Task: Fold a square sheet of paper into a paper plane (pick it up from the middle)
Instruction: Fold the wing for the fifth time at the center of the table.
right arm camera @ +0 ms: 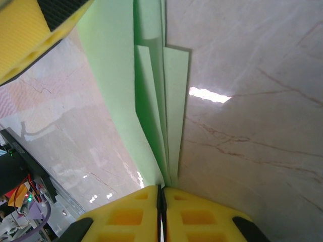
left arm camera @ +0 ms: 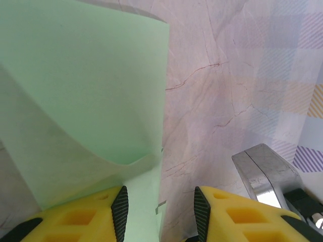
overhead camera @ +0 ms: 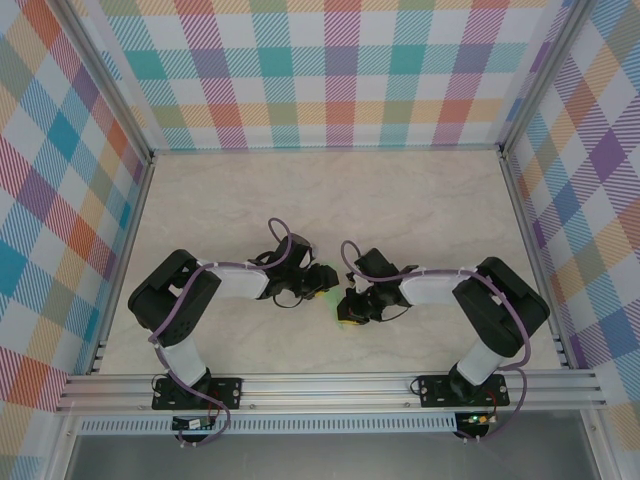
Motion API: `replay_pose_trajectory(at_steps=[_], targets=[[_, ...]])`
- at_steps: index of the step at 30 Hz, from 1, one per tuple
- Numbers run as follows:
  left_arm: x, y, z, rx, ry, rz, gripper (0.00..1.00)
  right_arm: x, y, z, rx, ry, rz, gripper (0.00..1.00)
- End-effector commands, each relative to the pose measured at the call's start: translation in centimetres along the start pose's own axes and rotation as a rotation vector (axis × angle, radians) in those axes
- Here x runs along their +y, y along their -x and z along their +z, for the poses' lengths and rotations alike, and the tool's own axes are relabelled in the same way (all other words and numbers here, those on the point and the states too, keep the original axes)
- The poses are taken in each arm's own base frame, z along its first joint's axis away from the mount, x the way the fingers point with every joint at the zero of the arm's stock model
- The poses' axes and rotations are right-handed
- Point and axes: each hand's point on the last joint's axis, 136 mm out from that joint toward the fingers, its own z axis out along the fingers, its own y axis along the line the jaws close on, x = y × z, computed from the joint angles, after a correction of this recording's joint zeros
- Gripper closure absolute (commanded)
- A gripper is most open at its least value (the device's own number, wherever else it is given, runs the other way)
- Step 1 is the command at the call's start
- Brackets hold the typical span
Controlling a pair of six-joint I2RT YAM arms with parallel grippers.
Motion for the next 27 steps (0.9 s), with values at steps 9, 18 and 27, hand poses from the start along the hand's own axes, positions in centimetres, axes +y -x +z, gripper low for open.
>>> replay_pose_trajectory(at_steps=[9, 18, 27], targets=[[1.7, -1.2, 0.8, 0.041, 0.069, -0.002, 0.59, -3.0, -3.4, 0.1, 0.081, -0.096, 0.048, 0.86], [1.8, -1.2, 0.8, 0.04, 0.074, -0.005, 0.59, -3.5, -4.2, -0.1, 0.105, -0.116, 0.04, 0.84], [2.2, -1.2, 0.9, 0.04, 0.087, -0.012, 0.6, -3.2, -4.6, -0.3, 0.115, -0.096, 0.024, 0.89]])
